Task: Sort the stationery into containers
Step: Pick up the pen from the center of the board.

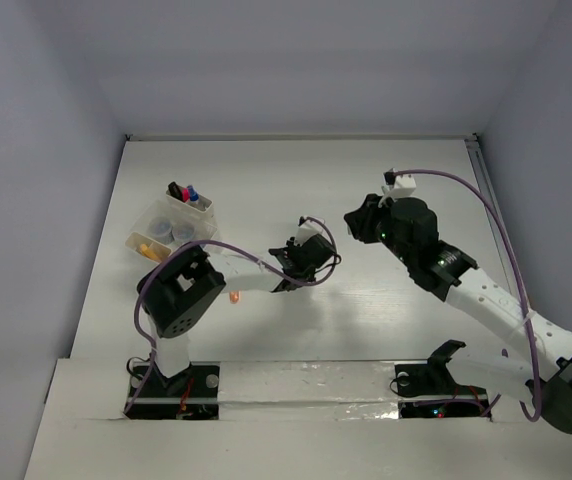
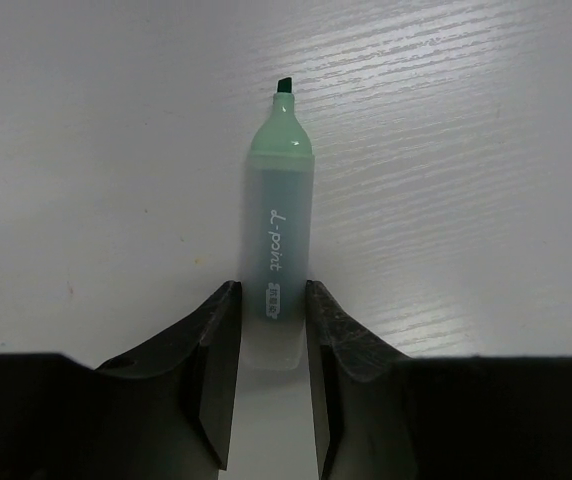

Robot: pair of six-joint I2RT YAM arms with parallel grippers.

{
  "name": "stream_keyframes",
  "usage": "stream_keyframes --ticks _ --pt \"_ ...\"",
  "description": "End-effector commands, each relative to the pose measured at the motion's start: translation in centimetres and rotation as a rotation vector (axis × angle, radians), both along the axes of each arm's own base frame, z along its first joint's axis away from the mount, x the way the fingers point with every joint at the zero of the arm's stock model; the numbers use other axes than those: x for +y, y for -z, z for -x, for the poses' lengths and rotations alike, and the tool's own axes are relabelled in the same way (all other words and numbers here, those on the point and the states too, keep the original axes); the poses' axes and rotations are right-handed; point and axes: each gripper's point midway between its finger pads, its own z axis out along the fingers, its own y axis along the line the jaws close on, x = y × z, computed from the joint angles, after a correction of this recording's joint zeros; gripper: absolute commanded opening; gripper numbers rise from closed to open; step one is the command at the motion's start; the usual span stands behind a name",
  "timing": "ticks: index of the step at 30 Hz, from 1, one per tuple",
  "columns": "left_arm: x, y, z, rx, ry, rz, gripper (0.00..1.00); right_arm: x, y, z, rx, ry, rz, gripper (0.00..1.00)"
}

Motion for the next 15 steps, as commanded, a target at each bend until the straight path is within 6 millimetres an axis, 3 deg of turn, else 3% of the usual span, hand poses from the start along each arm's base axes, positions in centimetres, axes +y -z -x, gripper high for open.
stream_keyframes --ticks 1,2,3,5,6,7,8,9,11,12,14,15 --pt "1.4 1.9 1.8 0.065 0.029 -0.042 0.00 -0.3 -0.8 -0.3 -0.040 0.017 -0.029 0.05" --pt "1.3 1.5 1.9 0.058 0.034 -0.023 0.00 -0.2 -0.8 -0.3 -0.041 0.013 -0.033 0.05" --pt "0.5 -0.8 1.5 0.016 0.041 0.045 0.00 -0.2 -1.0 -0.2 -0.046 0.011 -0.042 0.05" --pt "-0.5 -3.0 1.5 -0.014 0.058 0.138 0.00 0.3 -2.0 -0.1 -0.074 -0.013 -0.075 0.05" --pt "-1.6 -6.4 1.1 -0.075 0.074 0.245 0.00 0.4 -2.6 0.1 -0.090 -0.022 -0.093 0.05" --pt "-1.8 -8.0 1.0 -0.099 0.081 0.304 0.00 0.5 -2.8 0.4 -0.093 -0.034 -0.104 0.04" --pt "-1.8 -8.7 1.4 -0.096 0.106 0.356 0.00 1.3 -4.5 0.6 -0.139 -0.071 -0.159 0.04" --pt "-2.8 -12.8 1.4 -0.170 0.131 0.487 0.00 1.6 -5.2 0.8 -0.159 -0.093 -0.185 0.04" --pt "-2.6 -14.6 2.3 -0.186 0.178 0.595 0.00 2.8 -7.5 1.8 -0.212 -0.171 -0.264 0.03" --pt "-2.5 -18.5 2.2 -0.259 0.195 0.711 0.00 3.0 -8.4 2.0 -0.235 -0.189 -0.288 0.03" --pt "-2.0 -19.7 3.5 -0.266 0.250 0.802 0.00 4.2 -10.5 2.8 -0.285 -0.269 -0.357 0.02" --pt "-1.2 -23.2 3.6 -0.334 0.259 0.910 0.00 4.5 -11.2 3.1 -0.304 -0.289 -0.379 0.02"
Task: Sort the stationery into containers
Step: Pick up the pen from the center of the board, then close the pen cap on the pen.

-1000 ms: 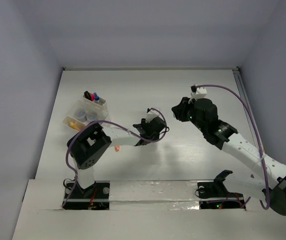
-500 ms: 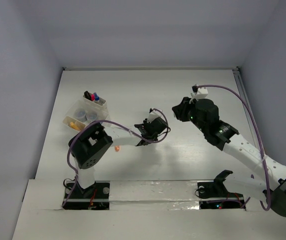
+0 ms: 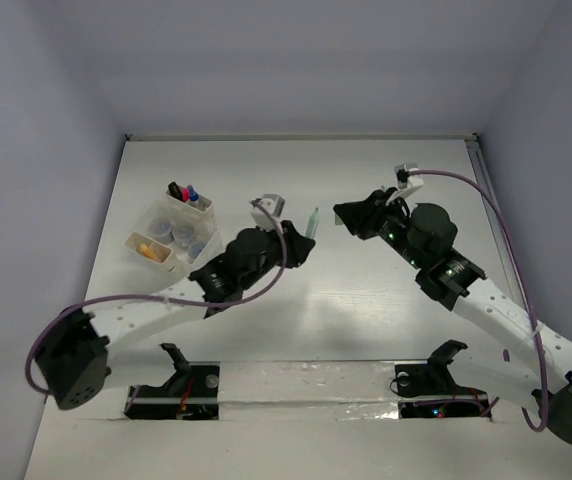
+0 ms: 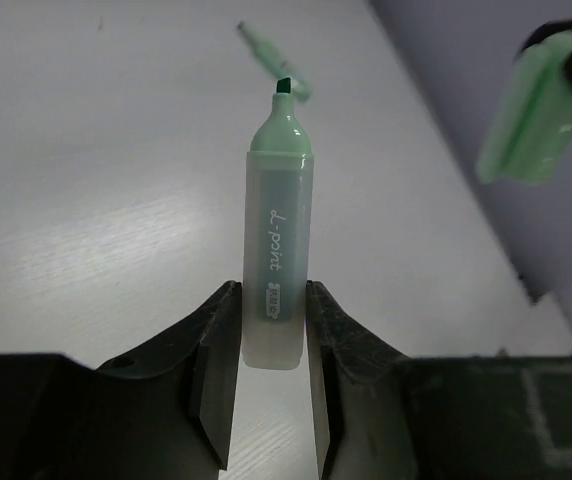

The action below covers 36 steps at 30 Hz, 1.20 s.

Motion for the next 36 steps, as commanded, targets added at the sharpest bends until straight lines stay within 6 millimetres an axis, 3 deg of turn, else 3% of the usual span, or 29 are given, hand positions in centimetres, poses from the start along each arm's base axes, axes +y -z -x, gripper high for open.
stream_keyframes --ticks 1,2,3,6,9,14,22,29,36 --pt "0.0 -8.0 1.3 -0.141 0.103 0.328 0.00 2.1 -6.9 1.4 -0.180 -0.144 -0.192 0.02" --pt "0.2 -8.2 2.3 -0.138 0.152 0.361 0.00 2.6 -8.3 1.9 -0.211 -0.184 -0.236 0.02" --pt "1.1 -10.4 2.5 -0.186 0.154 0.428 0.00 3.0 -9.1 2.1 -0.230 -0.208 -0.257 0.02" --pt "2.0 -11.9 4.5 -0.186 0.241 0.542 0.00 4.1 -12.2 3.1 -0.304 -0.297 -0.357 0.02" --pt "2.8 -13.7 5.7 -0.222 0.292 0.630 0.00 4.5 -13.6 3.4 -0.336 -0.336 -0.402 0.02" --pt "3.5 -14.5 7.5 -0.224 0.393 0.735 0.00 5.5 -15.6 4.4 -0.397 -0.435 -0.498 0.02" --pt "4.1 -16.9 9.3 -0.259 0.483 0.830 0.00 6.7 -16.1 5.1 -0.440 -0.534 -0.548 0.03" --pt "4.2 -17.5 9.9 -0.264 0.507 0.849 0.00 6.8 -17.1 6.4 -0.482 -0.606 -0.575 0.03" --pt "4.7 -18.2 10.2 -0.285 0.498 0.864 0.00 7.1 -16.9 7.0 -0.474 -0.660 -0.591 0.03"
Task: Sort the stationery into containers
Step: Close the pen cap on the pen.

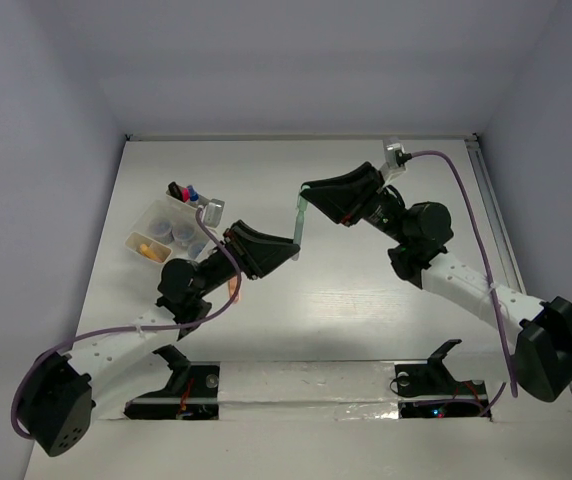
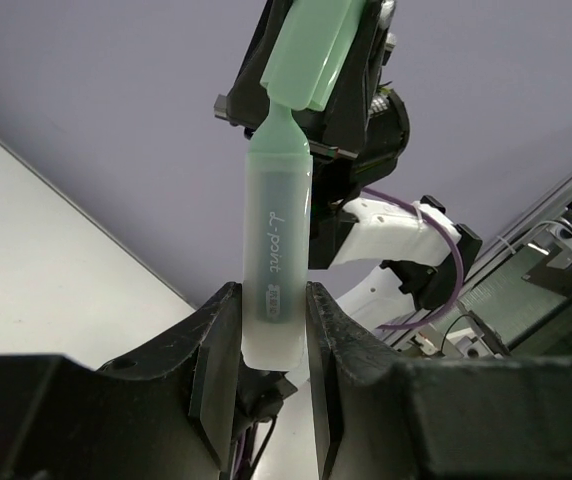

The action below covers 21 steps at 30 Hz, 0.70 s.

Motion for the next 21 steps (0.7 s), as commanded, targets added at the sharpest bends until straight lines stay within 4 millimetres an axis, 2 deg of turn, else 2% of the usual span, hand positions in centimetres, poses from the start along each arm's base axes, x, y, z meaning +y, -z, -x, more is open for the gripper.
stream_keyframes --ticks 1,8,14,15,21 --pt "1.1 -3.1 1.5 -0.102 0.007 0.082 0.00 -0.8 -3.2 1.8 -0.109 -0.045 -0.071 0.03" --pt "1.3 -4.0 1.9 -0.134 0.012 0.095 0.00 -0.5 -2.3 2.0 -0.094 -0.067 -0.048 0.03" --pt "1.5 -5.2 2.1 -0.180 -0.003 0.102 0.00 0.0 -1.9 3.2 -0.096 -0.166 -0.054 0.03" --pt "1.7 -5.8 2.3 -0.195 -0.009 0.110 0.00 0.2 -1.4 3.2 -0.086 -0.184 -0.046 0.03" --pt "2.3 -8.5 2.8 -0.287 -0.037 0.133 0.00 0.4 -1.3 4.0 -0.064 -0.267 -0.061 0.03"
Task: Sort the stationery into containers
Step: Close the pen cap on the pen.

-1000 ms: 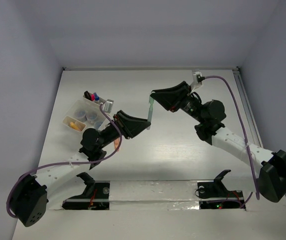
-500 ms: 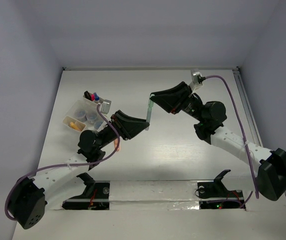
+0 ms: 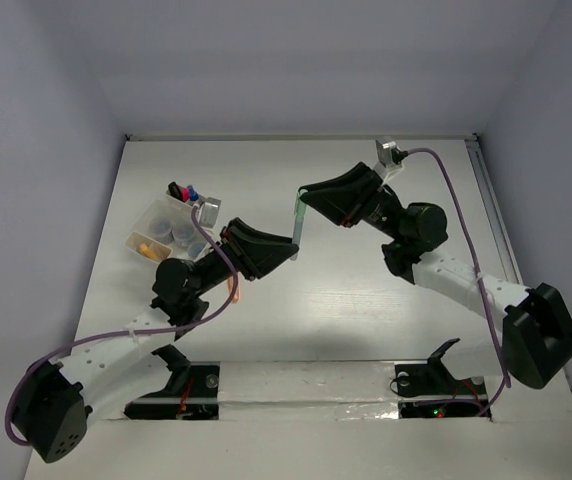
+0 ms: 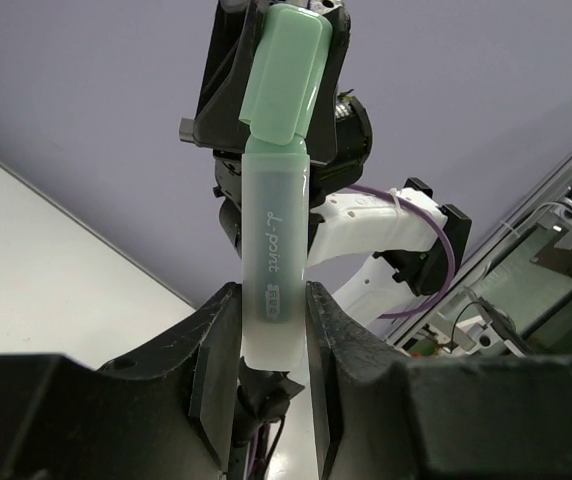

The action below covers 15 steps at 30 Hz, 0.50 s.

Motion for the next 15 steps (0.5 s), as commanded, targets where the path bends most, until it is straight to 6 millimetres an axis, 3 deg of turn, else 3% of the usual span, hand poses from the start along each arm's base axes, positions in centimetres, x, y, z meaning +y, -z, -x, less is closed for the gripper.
stream_keyframes --ticks 1,7,15 --pt "1.8 -7.0 2.0 -0.225 -0.033 0.124 0.00 -0.4 -1.5 2.0 -0.064 -0.094 -0.030 0.03" --pt "2.2 -8.8 1.6 -0.291 -0.101 0.116 0.00 -0.7 -1.4 2.8 -0.046 -0.130 -0.026 0.03" --pt "2.3 -10.7 0.8 -0.353 -0.169 0.090 0.00 0.3 0.5 3.8 0.048 -0.196 0.090 0.03"
